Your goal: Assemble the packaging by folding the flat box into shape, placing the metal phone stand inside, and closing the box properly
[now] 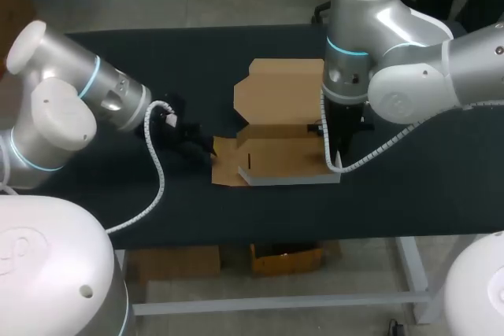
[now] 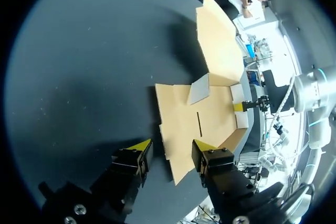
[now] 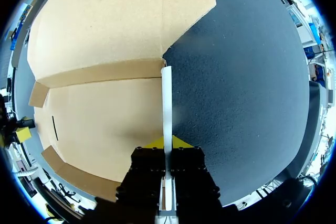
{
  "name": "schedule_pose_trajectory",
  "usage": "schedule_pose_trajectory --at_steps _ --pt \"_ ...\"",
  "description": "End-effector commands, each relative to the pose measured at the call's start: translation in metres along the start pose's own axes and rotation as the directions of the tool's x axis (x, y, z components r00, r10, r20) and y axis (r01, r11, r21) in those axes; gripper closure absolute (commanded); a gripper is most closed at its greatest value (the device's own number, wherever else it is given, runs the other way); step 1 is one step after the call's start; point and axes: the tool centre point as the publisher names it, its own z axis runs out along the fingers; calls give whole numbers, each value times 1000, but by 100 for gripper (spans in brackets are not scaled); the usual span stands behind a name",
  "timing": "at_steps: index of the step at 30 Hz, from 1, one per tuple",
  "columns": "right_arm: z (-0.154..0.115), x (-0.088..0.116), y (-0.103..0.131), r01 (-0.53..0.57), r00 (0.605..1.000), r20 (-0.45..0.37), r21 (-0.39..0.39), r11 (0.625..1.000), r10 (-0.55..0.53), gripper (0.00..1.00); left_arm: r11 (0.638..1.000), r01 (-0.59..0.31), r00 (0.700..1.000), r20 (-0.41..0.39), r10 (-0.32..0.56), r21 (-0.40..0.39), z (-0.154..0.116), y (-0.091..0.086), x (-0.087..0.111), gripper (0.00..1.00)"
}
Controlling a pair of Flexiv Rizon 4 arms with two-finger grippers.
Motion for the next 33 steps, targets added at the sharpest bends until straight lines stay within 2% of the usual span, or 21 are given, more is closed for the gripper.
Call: schedule_pose_trajectory --at_steps 1,15,22,27,31,33 --pt "-1 0 -1 0 1000 1 0 1000 0 100 1000 3 1000 -8 -3 -9 4 -1 -3 52" --pt "-1 0 -1 0 1000 1 0 1000 0 100 999 1 998 -62 -3 -33 18 -1 -2 56" --pt "-1 0 -1 0 1000 1 0 1000 0 100 999 -7 998 -70 4 -40 22 -1 5 65" --pt "-1 0 -1 0 1000 1 0 1000 0 100 999 -7 998 -62 4 -46 23 -2 9 76" --pt "-1 0 -1 0 1000 1 0 1000 0 100 999 -3 999 -42 1 -47 23 -2 13 96" --pt "-1 0 -1 0 1000 1 0 1000 0 100 999 1 1000 -25 -3 -44 23 -3 16 100"
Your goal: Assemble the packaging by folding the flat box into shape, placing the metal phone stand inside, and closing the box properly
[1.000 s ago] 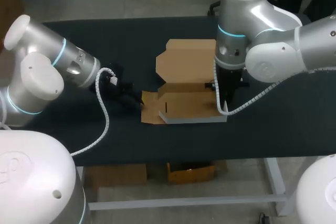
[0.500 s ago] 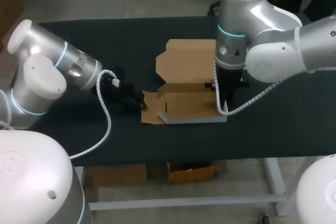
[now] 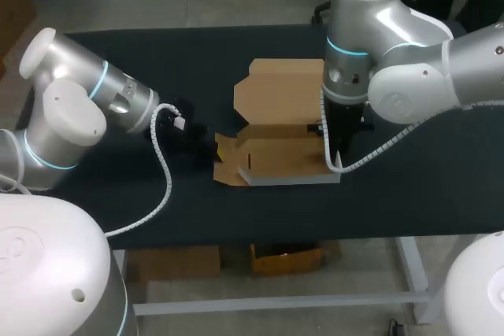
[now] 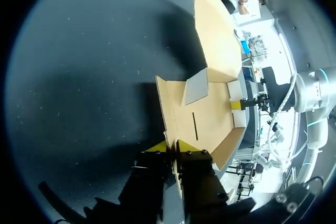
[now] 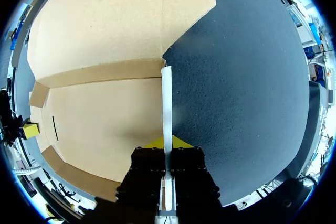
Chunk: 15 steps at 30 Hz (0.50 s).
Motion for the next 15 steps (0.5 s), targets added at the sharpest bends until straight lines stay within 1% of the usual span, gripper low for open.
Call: schedule_pose_trajectory --at_steps 1,3,5,7,9,10,15 --pt "-1 0 -1 0 1000 1 0 1000 0 100 1000 11 999 46 -11 -1 0 -2 9 100" --pt "-1 0 -1 0 1000 1 0 1000 0 100 1000 17 997 73 -17 1 1 -3 11 100" --pt "-1 0 -1 0 1000 1 0 1000 0 100 1000 29 992 122 -30 11 1 -4 15 100" --pt "-1 0 -1 0 1000 1 0 1000 0 100 999 35 988 150 -37 14 2 -4 19 100" --pt "-1 0 -1 0 1000 1 0 1000 0 100 999 40 979 201 -45 28 2 -5 24 100" --pt "-1 0 -1 0 1000 1 0 1000 0 100 999 38 979 201 -42 26 2 -5 26 100" --pt "-1 0 -1 0 1000 1 0 1000 0 100 998 60 953 296 -65 27 2 -7 35 100"
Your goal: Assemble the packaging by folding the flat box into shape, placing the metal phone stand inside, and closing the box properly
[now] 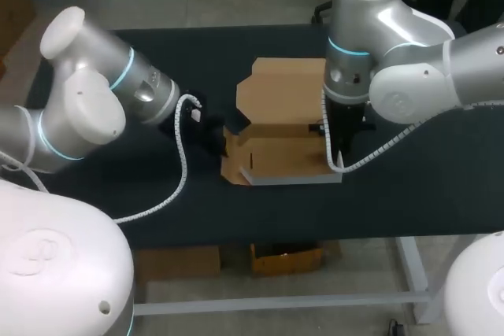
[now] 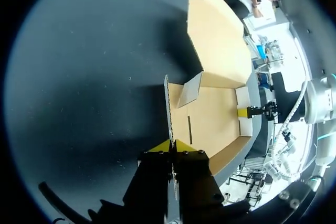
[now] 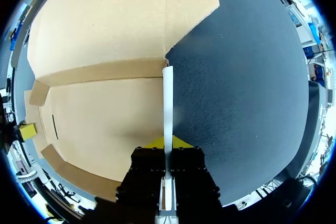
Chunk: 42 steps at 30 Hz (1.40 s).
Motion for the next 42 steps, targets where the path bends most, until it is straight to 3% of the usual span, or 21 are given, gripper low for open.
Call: schedule_pose_trajectory --at_steps 1,11,16,32,36,40,42 --pt "-1 3 -1 1 1000 -1 1 1000 -1 100 1000 14 987 160 -12 -10 0 -1 14 100" --pt "-1 3 -1 1 1000 -1 1 1000 -1 100 999 50 935 353 -40 -19 2 -3 30 100" --pt "-1 3 -1 1 1000 -1 1 1000 -1 100 998 62 911 409 -48 -22 3 -6 35 100" --pt "-1 3 -1 1 1000 -1 1 1000 -1 100 997 73 894 443 -62 -7 3 -7 51 100" --pt "-1 3 -1 1 1000 -1 1 1000 -1 100 998 70 902 428 -62 -2 1 -6 53 94" --pt "-1 3 -1 1 1000 -1 1 1000 -1 100 998 62 912 406 -55 -6 0 -5 55 78" --pt "-1 3 -1 1 1000 -1 1 1000 -1 100 998 61 917 395 -53 -8 -1 -4 56 78"
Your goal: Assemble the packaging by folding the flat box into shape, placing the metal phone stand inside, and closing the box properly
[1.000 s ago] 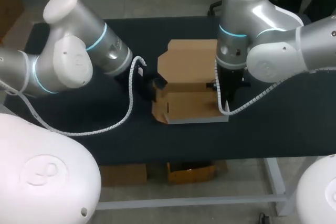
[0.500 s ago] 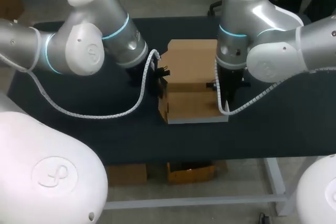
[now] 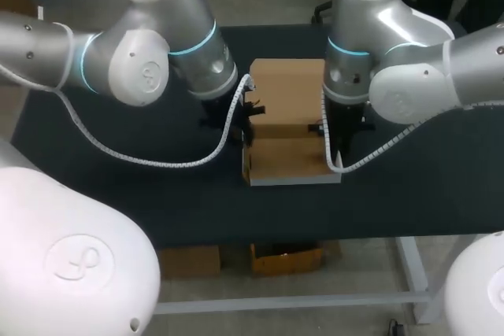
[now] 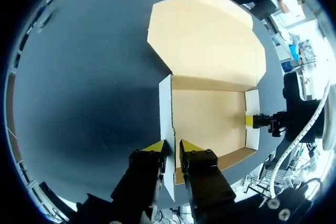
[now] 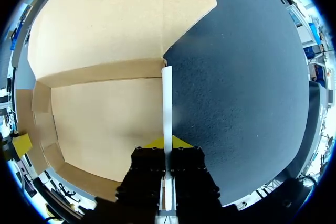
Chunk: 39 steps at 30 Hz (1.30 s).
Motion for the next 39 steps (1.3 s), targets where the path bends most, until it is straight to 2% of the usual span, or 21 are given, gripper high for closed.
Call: schedule_pose_trajectory --at_steps 1,5,9,15,26,39 --pt "0 1 -1 0 1000 2 0 1000 0 100 1000 0 997 71 0 0 -1 1 3 78" --pt "0 1 -1 0 1000 2 0 1000 0 100 1000 4 999 50 -4 3 -5 2 0 78" --pt "0 1 -1 0 1000 2 0 1000 0 100 1000 5 1000 20 -5 2 -11 4 -9 70" --pt "0 1 -1 0 1000 2 0 1000 0 100 1000 0 999 -48 0 1 -18 6 -28 66" --pt "0 1 -1 0 1000 2 0 1000 0 100 1000 -7 979 -206 6 -2 -22 6 -65 67" --pt "0 1 -1 0 1000 2 0 1000 0 100 1000 -26 941 -337 30 17 -17 7 -95 68"
